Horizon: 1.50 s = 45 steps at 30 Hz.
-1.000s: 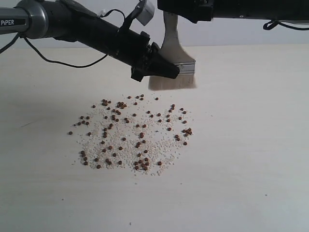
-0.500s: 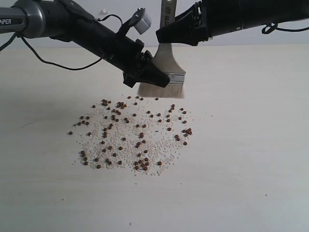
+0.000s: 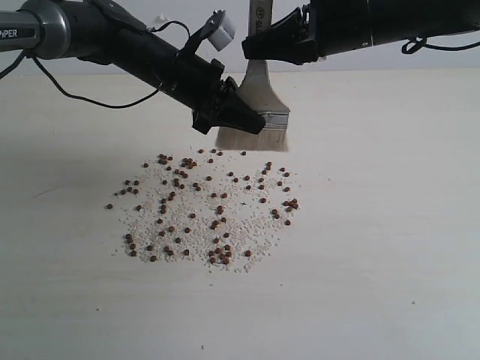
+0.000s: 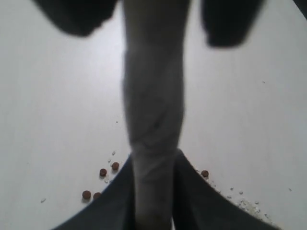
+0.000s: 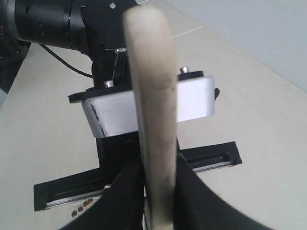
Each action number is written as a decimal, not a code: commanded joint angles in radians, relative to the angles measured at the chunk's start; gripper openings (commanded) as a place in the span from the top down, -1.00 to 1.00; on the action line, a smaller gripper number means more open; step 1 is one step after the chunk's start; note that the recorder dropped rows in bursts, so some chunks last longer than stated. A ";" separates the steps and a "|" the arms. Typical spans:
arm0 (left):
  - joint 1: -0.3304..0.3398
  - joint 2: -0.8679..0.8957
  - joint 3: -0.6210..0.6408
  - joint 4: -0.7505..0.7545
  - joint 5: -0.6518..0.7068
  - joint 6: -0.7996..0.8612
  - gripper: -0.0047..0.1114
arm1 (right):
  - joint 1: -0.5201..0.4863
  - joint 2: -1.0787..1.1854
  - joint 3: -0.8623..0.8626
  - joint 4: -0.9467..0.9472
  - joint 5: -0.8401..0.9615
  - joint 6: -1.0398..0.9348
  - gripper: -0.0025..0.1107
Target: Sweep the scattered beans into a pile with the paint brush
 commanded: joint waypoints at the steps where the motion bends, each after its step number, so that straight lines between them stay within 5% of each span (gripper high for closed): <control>1: -0.003 -0.010 -0.007 -0.029 -0.002 0.000 0.92 | 0.003 -0.003 -0.010 0.041 0.000 -0.002 0.96; 10: -0.003 -0.010 -0.007 -0.029 -0.002 0.002 0.84 | 0.003 -0.003 -0.010 0.041 -0.034 -0.011 0.96; 13: -0.001 -0.010 -0.007 -0.052 -0.002 0.000 0.52 | 0.003 -0.003 -0.010 0.041 -0.041 -0.021 0.96; 19: 0.000 -0.010 -0.007 -0.114 -0.002 0.000 -0.48 | 0.003 -0.003 -0.010 0.043 -0.045 -0.027 0.96; 21: 0.003 -0.012 -0.007 -0.116 -0.002 0.000 -0.58 | 0.003 -0.003 -0.010 0.043 -0.045 -0.027 0.96; 26: 0.033 -0.043 -0.007 -0.074 -0.002 -0.001 -0.49 | 0.003 -0.011 -0.010 0.039 -0.107 -0.027 0.96; 30: 0.083 -0.075 -0.007 -0.032 -0.002 -0.029 -0.21 | 0.003 -0.036 -0.010 0.024 -0.191 -0.002 0.96; 35: 0.143 -0.105 -0.007 0.049 -0.002 -0.072 0.44 | 0.003 -0.084 -0.010 0.015 -0.234 0.042 0.96; 37: 0.173 -0.113 -0.007 0.065 -0.002 -0.138 0.89 | 0.003 -0.110 -0.010 -0.011 -0.284 0.092 0.96; 45: 0.270 -0.199 0.079 -0.017 -0.076 -0.290 0.92 | 0.003 -0.184 -0.010 -0.208 -0.357 0.391 0.96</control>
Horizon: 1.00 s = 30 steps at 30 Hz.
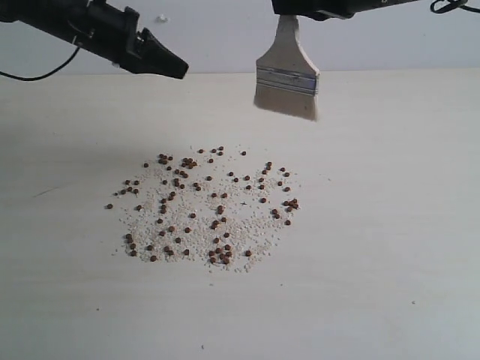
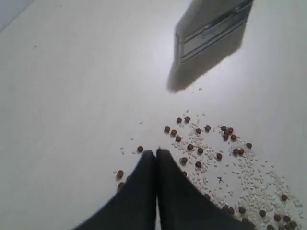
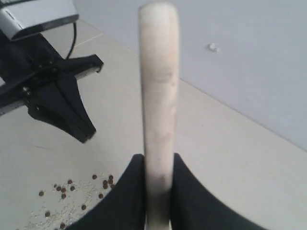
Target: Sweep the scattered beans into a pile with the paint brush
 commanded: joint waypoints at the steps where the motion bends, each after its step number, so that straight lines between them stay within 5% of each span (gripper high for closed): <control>1: 0.042 -0.096 0.102 -0.086 -0.122 -0.095 0.92 | 0.001 -0.045 -0.010 -0.116 -0.005 0.171 0.96; 8: 0.064 -0.365 0.423 -0.102 -0.659 -0.139 0.92 | 0.001 -0.099 -0.010 -0.225 -0.005 0.349 0.96; 15: 0.064 -0.695 0.765 -0.281 -1.163 -0.073 0.92 | 0.001 -0.144 -0.010 -0.275 0.004 0.434 0.96; 30: 0.064 -1.435 1.262 -0.255 -1.312 -0.075 0.92 | 0.086 -0.193 0.054 -0.441 0.005 0.526 0.96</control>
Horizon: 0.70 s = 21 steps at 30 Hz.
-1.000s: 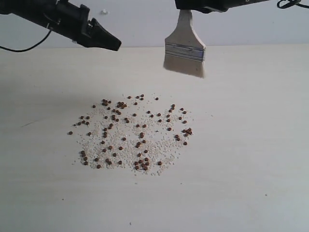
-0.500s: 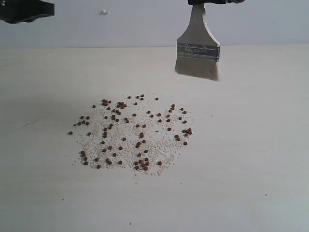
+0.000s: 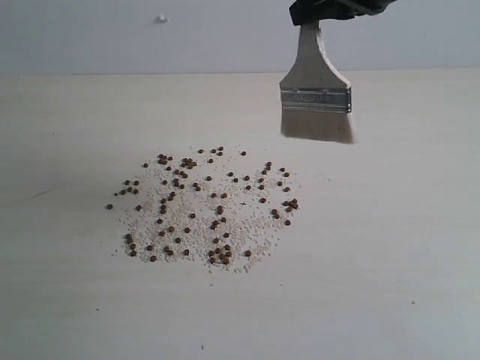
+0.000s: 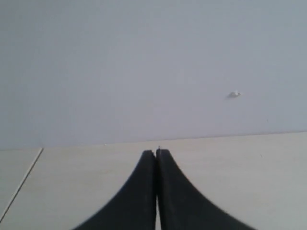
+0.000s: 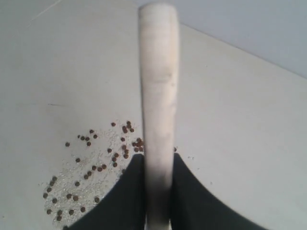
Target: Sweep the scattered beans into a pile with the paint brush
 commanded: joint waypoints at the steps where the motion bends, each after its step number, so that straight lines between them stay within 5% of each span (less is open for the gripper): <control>1: 0.000 -0.232 0.154 -0.009 -0.037 -0.003 0.92 | 0.043 -0.022 0.019 -0.007 -0.030 0.011 0.96; 10: 0.000 -0.617 0.447 -0.004 -0.184 -0.105 0.92 | 0.152 -0.036 0.019 -0.018 -0.136 0.040 0.96; 21: 0.000 -0.903 0.616 -0.011 -0.110 -0.105 0.92 | 0.169 -0.097 0.019 -0.095 -0.159 0.062 0.96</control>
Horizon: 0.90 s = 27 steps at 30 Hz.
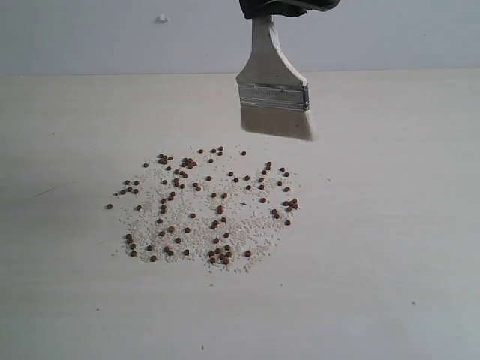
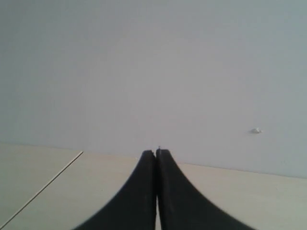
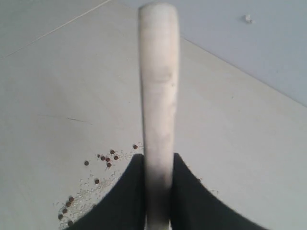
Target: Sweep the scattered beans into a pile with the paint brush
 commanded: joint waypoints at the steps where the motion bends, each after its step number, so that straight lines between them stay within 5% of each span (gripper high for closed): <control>1: 0.000 -0.081 0.053 -0.005 0.034 -0.008 0.92 | 0.002 -0.050 0.001 -0.088 -0.028 0.046 0.96; 9: 0.000 -0.112 0.100 -0.007 0.105 -0.008 0.92 | 0.002 -0.159 0.093 -0.352 -0.208 0.215 0.96; 19: 0.000 -0.112 0.100 -0.007 0.115 -0.008 0.92 | 0.023 -0.321 0.508 -0.377 -0.842 0.269 0.96; 27: 0.000 -0.112 0.100 -0.007 0.115 -0.008 0.92 | 0.178 -0.271 0.765 -0.248 -1.376 0.246 0.96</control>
